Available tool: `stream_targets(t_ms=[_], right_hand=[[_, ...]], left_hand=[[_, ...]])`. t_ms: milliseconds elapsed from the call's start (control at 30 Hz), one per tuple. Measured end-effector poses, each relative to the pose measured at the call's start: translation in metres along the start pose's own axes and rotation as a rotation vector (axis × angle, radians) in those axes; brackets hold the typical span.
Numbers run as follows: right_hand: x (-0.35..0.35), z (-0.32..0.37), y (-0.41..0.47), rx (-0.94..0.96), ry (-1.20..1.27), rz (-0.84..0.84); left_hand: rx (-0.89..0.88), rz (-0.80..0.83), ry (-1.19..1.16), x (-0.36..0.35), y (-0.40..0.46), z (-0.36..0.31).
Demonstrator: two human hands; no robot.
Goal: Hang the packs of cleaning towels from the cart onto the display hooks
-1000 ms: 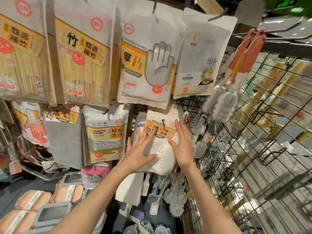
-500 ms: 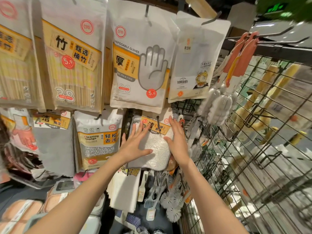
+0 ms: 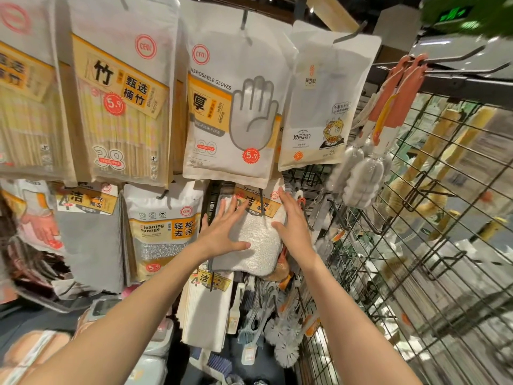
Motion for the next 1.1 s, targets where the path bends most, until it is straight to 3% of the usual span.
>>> stream_targets(t_ms=[567, 867, 1100], right_hand=[[0.005, 0.008, -0.027, -0.012, -0.070, 0.126], [0.009, 0.014, -0.063, -0.112, -0.059, 0.238], [0.025, 0.044, -0.092, -0.067, -0.085, 0.230]], left_hand=[[-0.017, 0.012, -0.017, 0.010, -0.029, -0.006], [-0.039, 0.023, -0.155, 0.011, -0.077, 0.001], [-0.062, -0.048, -0.174, 0.023, -0.114, -0.009]])
Point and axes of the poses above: each hand's wrist, its own y-axis towards the middle knuckle, its own x-axis out of the back of the hand, z = x × y, the point moved 9 cm from there along y, towards the middle knuckle, and after that the axes turned 12 degrees about x, right-handed, at the moved point
